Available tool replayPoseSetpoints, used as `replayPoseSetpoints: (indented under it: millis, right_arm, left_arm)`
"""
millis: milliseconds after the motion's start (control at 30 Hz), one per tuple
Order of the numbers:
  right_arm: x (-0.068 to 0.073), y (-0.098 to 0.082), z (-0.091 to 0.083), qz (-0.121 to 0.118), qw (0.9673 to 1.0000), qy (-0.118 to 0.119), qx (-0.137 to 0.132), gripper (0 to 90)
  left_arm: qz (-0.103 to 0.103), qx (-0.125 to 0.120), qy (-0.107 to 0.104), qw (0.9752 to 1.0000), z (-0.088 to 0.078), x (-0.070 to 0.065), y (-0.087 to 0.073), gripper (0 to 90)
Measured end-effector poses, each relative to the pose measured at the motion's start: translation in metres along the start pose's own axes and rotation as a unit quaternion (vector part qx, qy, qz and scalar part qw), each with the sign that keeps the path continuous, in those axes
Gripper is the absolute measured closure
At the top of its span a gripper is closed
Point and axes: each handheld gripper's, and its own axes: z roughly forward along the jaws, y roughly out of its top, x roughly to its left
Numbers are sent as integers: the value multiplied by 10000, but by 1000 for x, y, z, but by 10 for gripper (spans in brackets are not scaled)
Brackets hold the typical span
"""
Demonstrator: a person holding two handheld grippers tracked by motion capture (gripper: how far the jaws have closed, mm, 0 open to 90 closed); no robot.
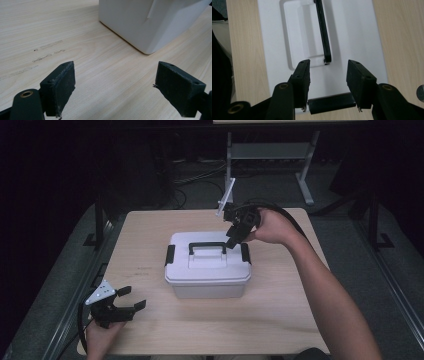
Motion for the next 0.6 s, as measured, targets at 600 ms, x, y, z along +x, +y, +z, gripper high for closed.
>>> replayPoseSetpoints:
  millis: [600]
  right_arm:
    - [0, -32, -5, 288, 9995, -88, -58, 490]
  left_arm:
    - [0, 3, 24, 10000, 0, 0, 0, 155]
